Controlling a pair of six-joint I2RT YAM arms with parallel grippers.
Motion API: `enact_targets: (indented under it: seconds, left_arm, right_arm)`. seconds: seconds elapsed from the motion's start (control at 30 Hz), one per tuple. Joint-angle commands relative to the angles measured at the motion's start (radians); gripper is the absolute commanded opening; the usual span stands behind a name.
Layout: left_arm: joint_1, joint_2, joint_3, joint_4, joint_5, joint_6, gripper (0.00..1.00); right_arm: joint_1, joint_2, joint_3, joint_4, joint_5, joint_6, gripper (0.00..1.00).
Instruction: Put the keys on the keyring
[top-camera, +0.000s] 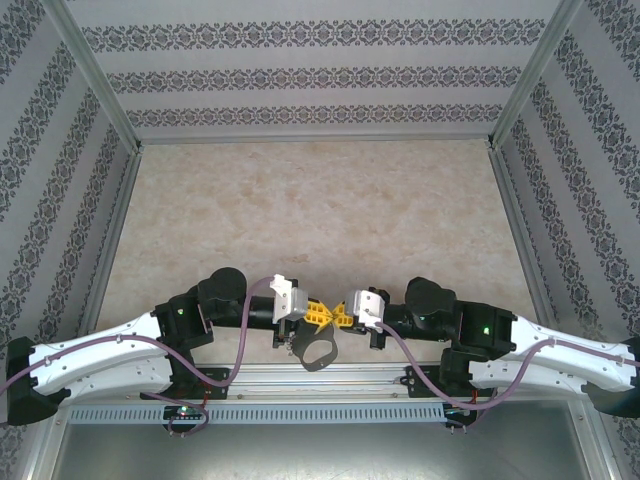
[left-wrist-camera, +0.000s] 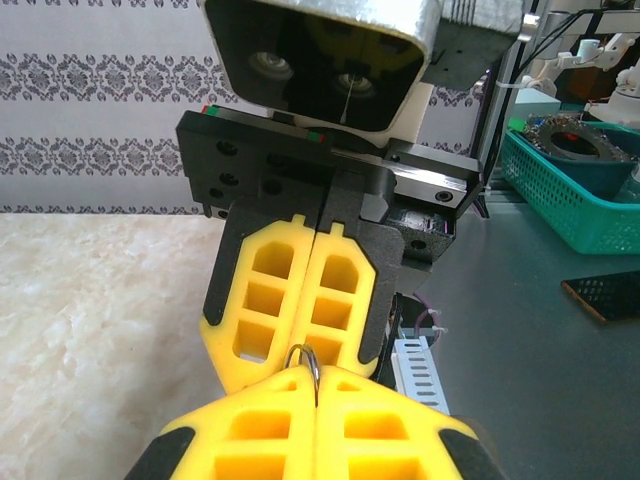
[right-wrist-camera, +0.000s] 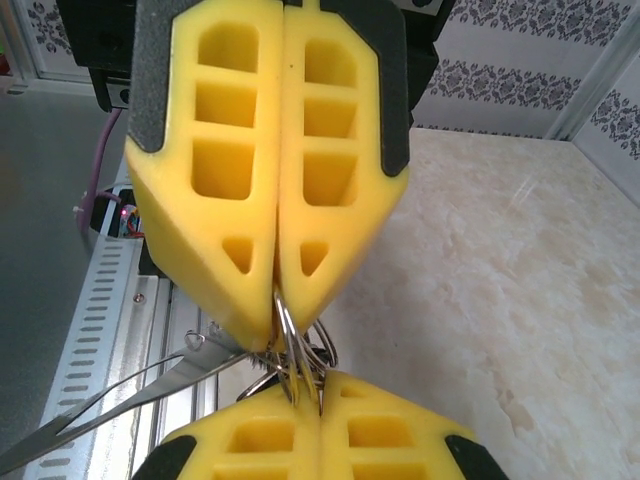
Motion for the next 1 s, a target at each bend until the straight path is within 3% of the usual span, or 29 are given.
enact_targets:
  seconds: [0.0, 0.4, 0.97]
  left_arm:
    - [-0.006, -0.031, 0.017, 0.066, -0.01, 0.021, 0.0]
    - [-0.006, -0.041, -0.003, 0.084, -0.025, 0.018, 0.0]
    - [-0.006, -0.036, -0.019, 0.108, -0.012, 0.015, 0.0]
  right_arm:
    - [-0.004, -0.037, -0.002, 0.026, 0.014, 0.002, 0.13]
    - [0.002, -0.107, -0.032, 0.038, 0.003, 0.002, 0.31]
    - [0.007, -0.096, -0.053, 0.12, -0.046, 0.002, 0.32]
